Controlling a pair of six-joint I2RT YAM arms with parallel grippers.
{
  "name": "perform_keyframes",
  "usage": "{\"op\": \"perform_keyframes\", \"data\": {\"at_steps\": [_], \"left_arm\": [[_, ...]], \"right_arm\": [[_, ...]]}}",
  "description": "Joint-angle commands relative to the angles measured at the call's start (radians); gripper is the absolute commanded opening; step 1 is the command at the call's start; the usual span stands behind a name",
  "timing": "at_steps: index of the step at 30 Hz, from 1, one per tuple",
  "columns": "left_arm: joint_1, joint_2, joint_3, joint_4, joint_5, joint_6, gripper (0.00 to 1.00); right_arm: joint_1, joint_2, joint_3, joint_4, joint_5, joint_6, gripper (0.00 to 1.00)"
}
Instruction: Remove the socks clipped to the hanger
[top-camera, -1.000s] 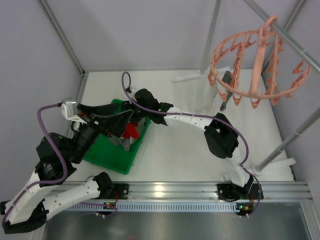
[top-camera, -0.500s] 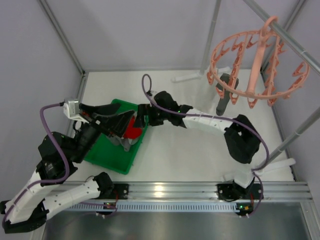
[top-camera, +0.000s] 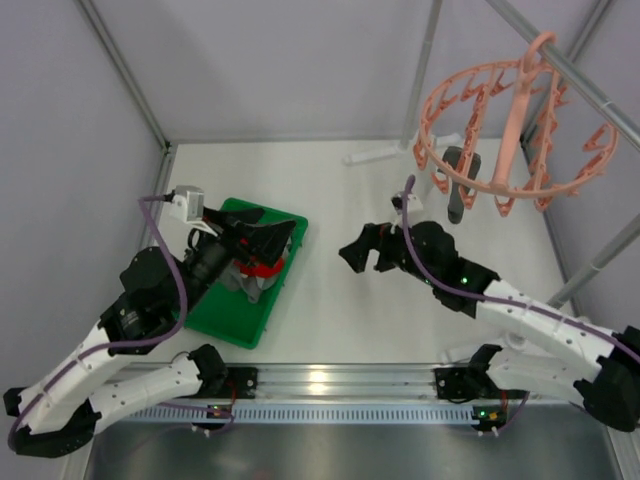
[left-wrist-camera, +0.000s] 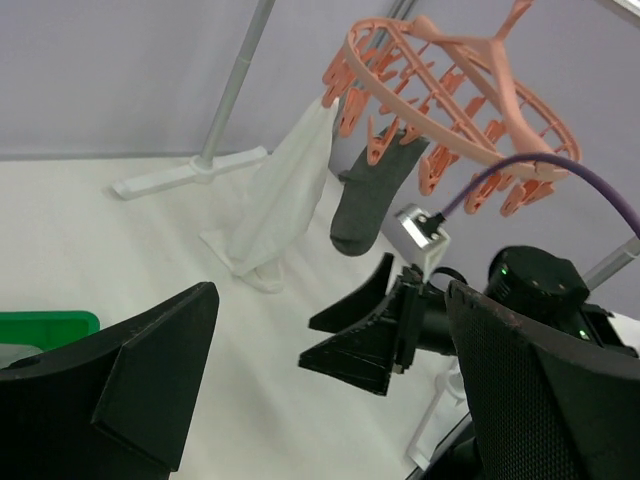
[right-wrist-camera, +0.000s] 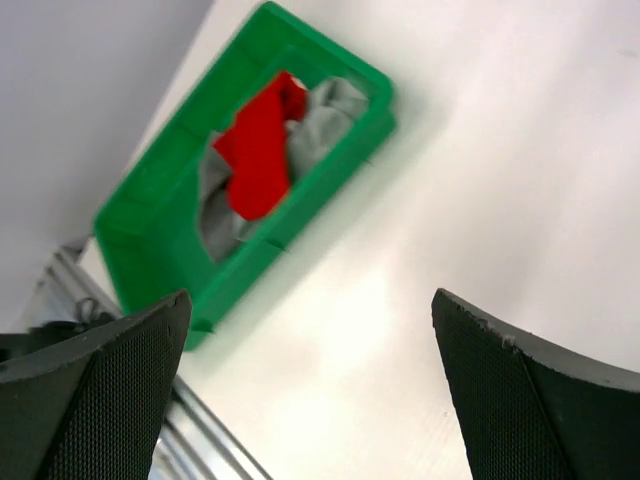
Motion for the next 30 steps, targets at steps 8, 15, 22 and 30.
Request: {"op": "perform_keyframes", "data": {"at_steps": [8, 15, 22, 30], "left_arm": [[-0.001, 0.206, -0.003, 0.041, 0.112, 0.008, 0.99], [-0.001, 0.45, -0.087, 0.265, 0.323, 0.069, 0.98], [0.076, 0.781, -0.022, 0.519, 0.64, 0.065, 0.99], [0.101, 1.055, 0.037, 0.927, 0.911, 0.178, 0.98]], "right_arm": [[-0.075, -0.357, -0.36, 0.095, 0.374, -0.054, 1.0], [-0.099, -0.584, -0.304, -0.239, 0.342, 0.046, 0.99], [-0.101, -0.828, -0.191, -0.543, 0.224, 0.049, 0.99], [-0.101, -0.966, -0.01, -0.696, 0.092, 0.044, 1.0]]}}
